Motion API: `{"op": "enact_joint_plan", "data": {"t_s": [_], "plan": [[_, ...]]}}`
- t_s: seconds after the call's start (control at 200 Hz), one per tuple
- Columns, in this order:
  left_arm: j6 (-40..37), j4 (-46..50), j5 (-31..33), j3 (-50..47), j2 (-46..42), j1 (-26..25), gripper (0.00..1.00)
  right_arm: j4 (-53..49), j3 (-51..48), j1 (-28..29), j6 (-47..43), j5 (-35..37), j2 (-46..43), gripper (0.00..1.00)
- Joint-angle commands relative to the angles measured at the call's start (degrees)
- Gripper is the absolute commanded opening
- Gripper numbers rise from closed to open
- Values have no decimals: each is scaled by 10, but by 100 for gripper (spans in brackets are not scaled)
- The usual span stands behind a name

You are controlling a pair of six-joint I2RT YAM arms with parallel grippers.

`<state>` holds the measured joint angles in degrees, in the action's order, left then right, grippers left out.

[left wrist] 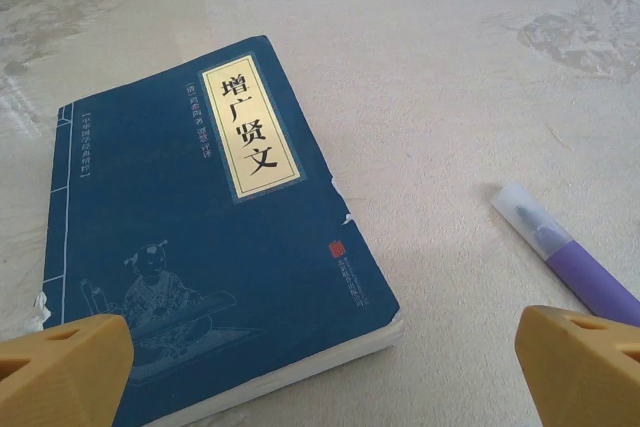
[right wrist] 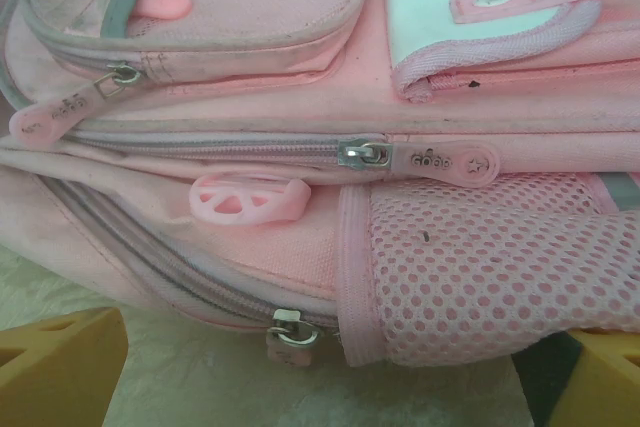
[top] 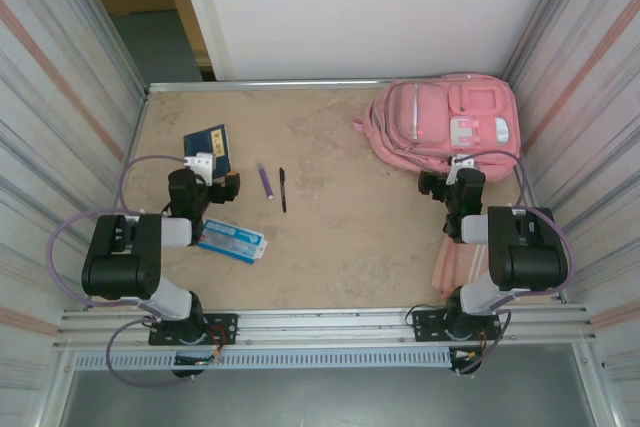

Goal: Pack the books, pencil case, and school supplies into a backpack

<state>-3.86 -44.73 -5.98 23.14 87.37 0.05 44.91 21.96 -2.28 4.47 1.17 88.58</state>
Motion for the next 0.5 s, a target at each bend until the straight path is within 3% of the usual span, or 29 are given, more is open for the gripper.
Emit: {"op": "enact_joint_plan", "data": {"t_s": [0.0,0.491], "plan": [[-4,-4,-5,5,-7,3,99,10,14,0,2,-16,-3,99],[-4,-3,-5,7,-7,3,99,8,15,-1,2,-17,-2,99]]}}
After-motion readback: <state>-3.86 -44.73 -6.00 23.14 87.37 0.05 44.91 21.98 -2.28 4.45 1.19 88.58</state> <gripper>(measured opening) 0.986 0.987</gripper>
